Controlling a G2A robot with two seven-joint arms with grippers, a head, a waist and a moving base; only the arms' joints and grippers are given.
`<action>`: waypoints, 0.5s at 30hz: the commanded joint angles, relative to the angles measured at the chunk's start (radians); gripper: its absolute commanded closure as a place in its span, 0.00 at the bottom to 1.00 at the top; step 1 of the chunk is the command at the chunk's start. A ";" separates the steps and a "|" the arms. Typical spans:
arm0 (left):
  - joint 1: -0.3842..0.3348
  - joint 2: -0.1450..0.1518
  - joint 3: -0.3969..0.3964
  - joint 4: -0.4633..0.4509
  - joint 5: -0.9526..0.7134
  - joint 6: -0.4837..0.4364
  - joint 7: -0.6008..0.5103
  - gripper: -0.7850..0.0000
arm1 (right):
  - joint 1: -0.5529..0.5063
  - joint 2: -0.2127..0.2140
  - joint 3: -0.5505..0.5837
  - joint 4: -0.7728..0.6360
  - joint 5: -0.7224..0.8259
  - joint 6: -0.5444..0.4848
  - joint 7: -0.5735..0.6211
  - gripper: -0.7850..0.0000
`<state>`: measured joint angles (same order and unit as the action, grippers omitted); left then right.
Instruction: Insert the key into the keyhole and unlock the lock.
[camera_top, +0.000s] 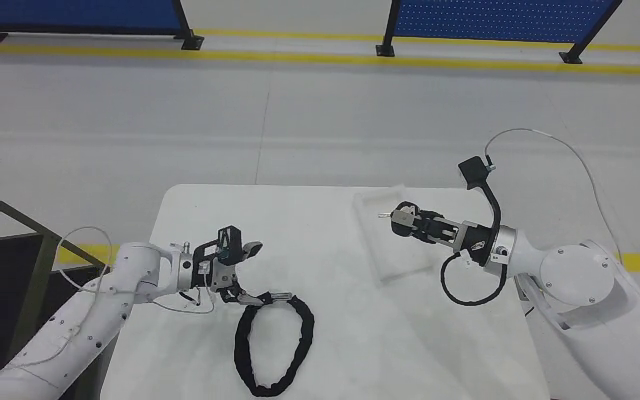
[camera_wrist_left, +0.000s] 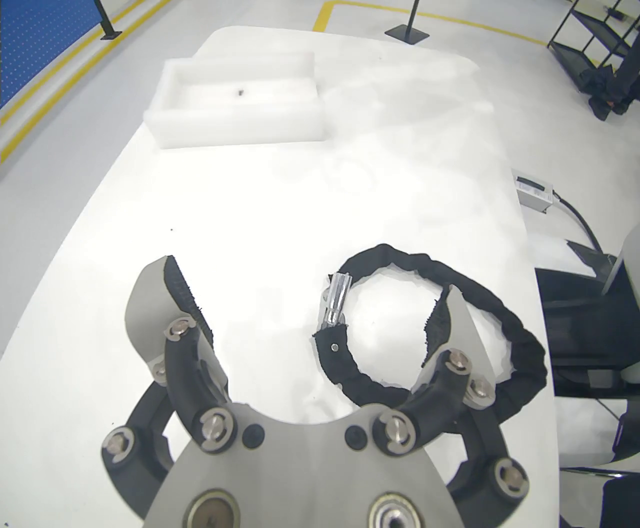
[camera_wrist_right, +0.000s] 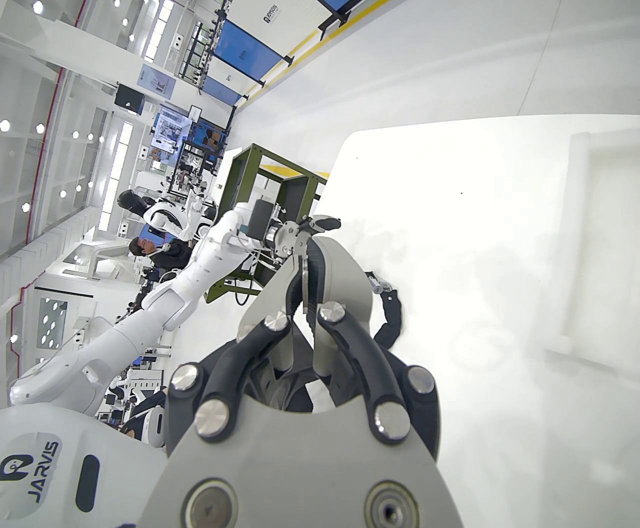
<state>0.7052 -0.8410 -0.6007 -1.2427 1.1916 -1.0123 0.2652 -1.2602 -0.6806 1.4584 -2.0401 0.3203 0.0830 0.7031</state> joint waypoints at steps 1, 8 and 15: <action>0.008 -0.010 0.026 0.037 0.115 0.000 0.125 0.00 | 0.000 0.000 0.000 0.000 0.000 0.000 0.000 1.00; 0.015 -0.059 0.102 0.138 0.299 0.072 0.294 0.00 | 0.000 0.000 0.000 0.000 0.000 0.000 0.000 1.00; -0.004 -0.114 0.154 0.190 0.400 0.174 0.311 0.00 | 0.000 0.000 0.000 0.000 0.000 0.000 0.000 1.00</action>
<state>0.7047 -0.9482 -0.4523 -1.0646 1.5836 -0.8388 0.5729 -1.2602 -0.6806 1.4584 -2.0401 0.3203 0.0830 0.7031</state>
